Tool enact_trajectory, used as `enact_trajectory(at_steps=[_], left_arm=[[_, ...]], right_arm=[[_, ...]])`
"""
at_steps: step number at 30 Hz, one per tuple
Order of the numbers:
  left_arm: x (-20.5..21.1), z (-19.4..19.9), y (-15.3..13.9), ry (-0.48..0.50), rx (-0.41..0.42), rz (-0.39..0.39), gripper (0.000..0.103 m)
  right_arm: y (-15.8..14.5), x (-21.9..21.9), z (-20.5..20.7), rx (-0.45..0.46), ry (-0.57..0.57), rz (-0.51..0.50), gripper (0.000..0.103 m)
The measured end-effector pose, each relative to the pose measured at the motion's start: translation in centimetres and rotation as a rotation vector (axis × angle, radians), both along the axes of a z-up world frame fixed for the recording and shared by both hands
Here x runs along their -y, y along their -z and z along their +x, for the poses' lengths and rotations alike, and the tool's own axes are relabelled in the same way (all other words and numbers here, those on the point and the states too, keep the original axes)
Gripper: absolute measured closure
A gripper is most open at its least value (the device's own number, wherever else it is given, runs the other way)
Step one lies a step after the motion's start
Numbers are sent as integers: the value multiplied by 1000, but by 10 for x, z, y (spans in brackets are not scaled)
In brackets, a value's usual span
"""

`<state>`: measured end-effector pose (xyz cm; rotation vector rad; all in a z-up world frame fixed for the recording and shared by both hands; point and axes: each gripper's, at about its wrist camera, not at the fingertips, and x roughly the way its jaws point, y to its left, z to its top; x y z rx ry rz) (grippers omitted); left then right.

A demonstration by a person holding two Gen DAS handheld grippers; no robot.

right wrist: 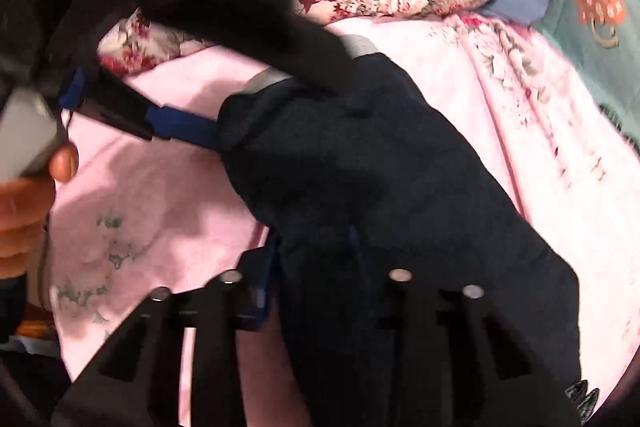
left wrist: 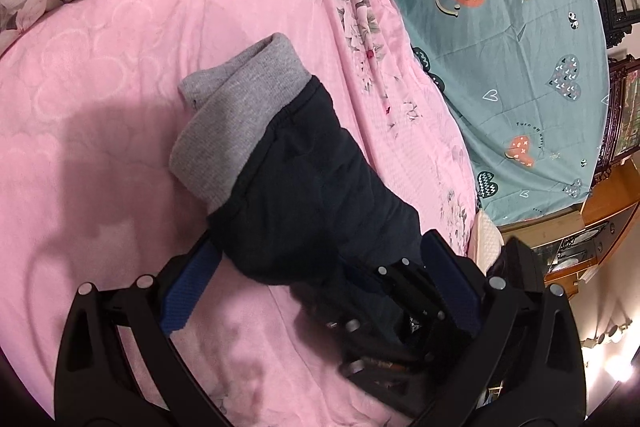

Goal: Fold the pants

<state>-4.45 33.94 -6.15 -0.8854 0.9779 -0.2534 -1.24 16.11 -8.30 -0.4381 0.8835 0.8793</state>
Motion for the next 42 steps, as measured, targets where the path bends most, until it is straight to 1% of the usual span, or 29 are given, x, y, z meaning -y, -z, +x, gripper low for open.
enact_trajectory(at_steps=[4,5,6,7,11,14,18,19,20,21,23,24,26,28,31,33,34,35,36,37,38,40,42], left_arm=[[3,1,-2,-2,7,-6,2],[4,2,-1,-2,4,-9,2],[5,4,1,-1,1,-11,2],[6,6,3,0,-5,-10,2],[7,15,10,-25,-26,-26,2],[10,24,10,-39,-13,-27,2],[17,38,8,-64,-9,39,2],[18,41,9,-67,-13,57,2],[21,43,10,-71,-22,82,2],[22,44,12,-71,-24,93,2],[22,43,15,-63,-18,111,2],[22,42,15,-58,-5,112,2],[19,42,16,-53,6,102,2],[18,42,18,-52,13,93,2],[18,42,19,-59,39,95,2],[22,42,18,-64,50,116,2],[24,42,17,-63,54,136,2],[28,42,16,-60,59,167,4],[31,43,14,-57,62,197,6],[35,43,13,-57,63,242,8],[38,43,12,-57,63,270,12],[40,43,12,-54,62,298,12],[40,42,12,-60,60,311,16]], right_arm=[[-9,29,32,-203,90,191,78],[-9,33,38,-240,106,224,78],[-7,41,46,-300,130,275,78],[-6,44,46,-336,143,303,78],[-3,48,54,-413,168,360,78],[-3,46,55,-432,172,374,78],[-1,47,52,-435,168,374,77],[-1,45,49,-422,154,355,76],[-1,42,46,-411,137,337,70],[-3,38,42,-403,114,320,57],[-9,39,35,-392,103,310,36],[-15,43,31,-374,110,317,33],[-26,54,27,-373,106,350,31],[-39,76,23,-372,128,389,29],[-57,130,16,-373,198,493,25],[-64,170,9,-352,268,545,17],[-66,190,6,-337,314,561,15],[-64,215,0,-325,369,574,15],[-61,228,-2,-326,402,581,15],[-56,246,-6,-337,443,595,15],[-50,258,-8,-354,473,608,14],[-35,280,-13,-395,526,630,14],[-27,290,-17,-410,529,646,14]])
